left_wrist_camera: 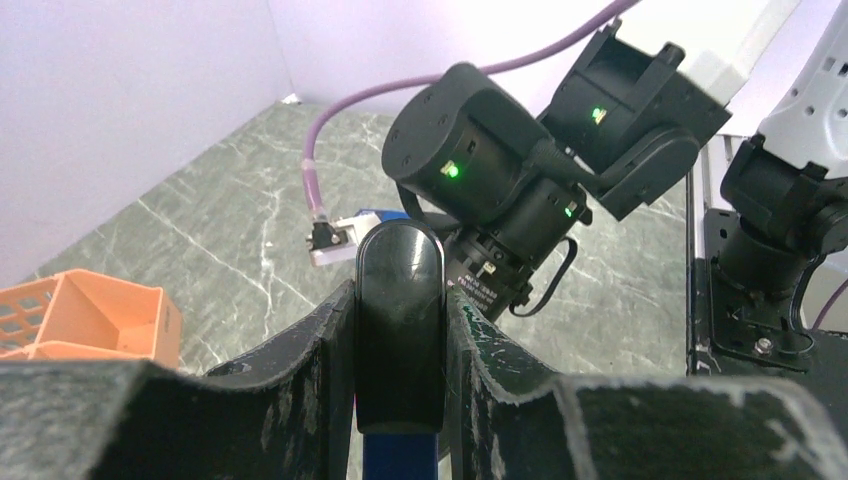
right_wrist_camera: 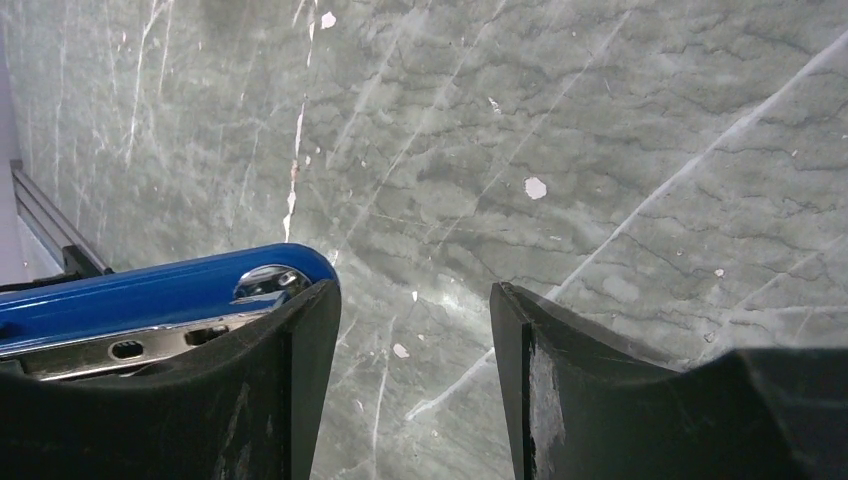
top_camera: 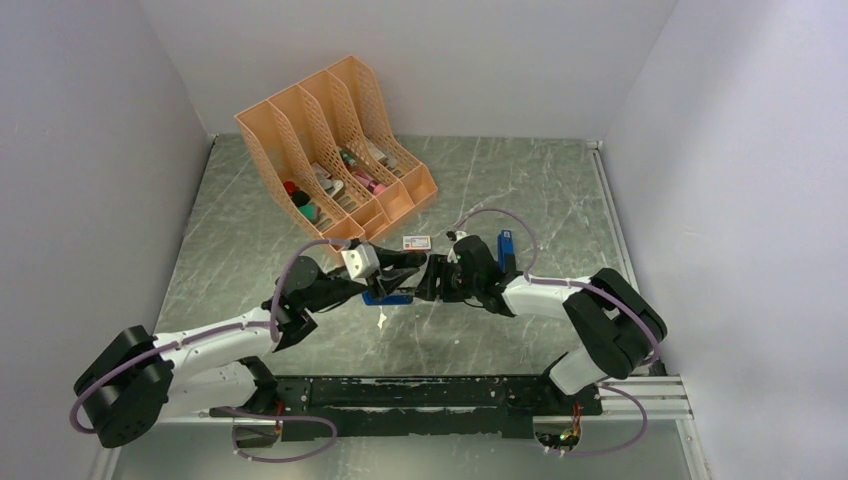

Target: Load the staples into the stapler

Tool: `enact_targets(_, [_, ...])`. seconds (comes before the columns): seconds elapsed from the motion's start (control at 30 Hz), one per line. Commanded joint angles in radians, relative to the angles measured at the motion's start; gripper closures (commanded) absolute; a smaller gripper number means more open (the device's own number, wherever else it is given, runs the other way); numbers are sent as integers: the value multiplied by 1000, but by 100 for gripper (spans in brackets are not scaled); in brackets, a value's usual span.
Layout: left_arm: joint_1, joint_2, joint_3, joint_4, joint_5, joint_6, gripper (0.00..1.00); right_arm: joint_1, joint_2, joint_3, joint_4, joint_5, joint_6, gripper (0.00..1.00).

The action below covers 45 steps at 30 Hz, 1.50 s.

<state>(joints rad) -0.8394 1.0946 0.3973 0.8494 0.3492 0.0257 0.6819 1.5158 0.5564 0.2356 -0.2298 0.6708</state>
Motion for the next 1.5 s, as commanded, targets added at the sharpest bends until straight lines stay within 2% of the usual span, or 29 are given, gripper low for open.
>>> enact_targets(0.0, [3, -59, 61, 170, 14, -7, 93, 15, 32, -26, -76, 3, -2, 39])
enact_targets(0.3, [5, -82, 54, 203, 13, -11, 93, 27, 30, -23, -76, 0, -3, 39])
enact_targets(0.73, [8, -102, 84, 137, 54, 25, 93, 38, 12, 10, -141, 61, -19, 39])
enact_targets(1.1, [18, -188, 75, -12, 42, 75, 93, -18, -346, 18, -401, 361, 24, 36])
enact_targets(1.27, [22, -193, 67, -8, 44, 67, 93, -18, -551, -8, -324, 373, 45, 33])
enact_targets(1.47, [23, -173, 72, -19, 57, 77, 93, -18, -639, 39, -295, 347, 23, 32])
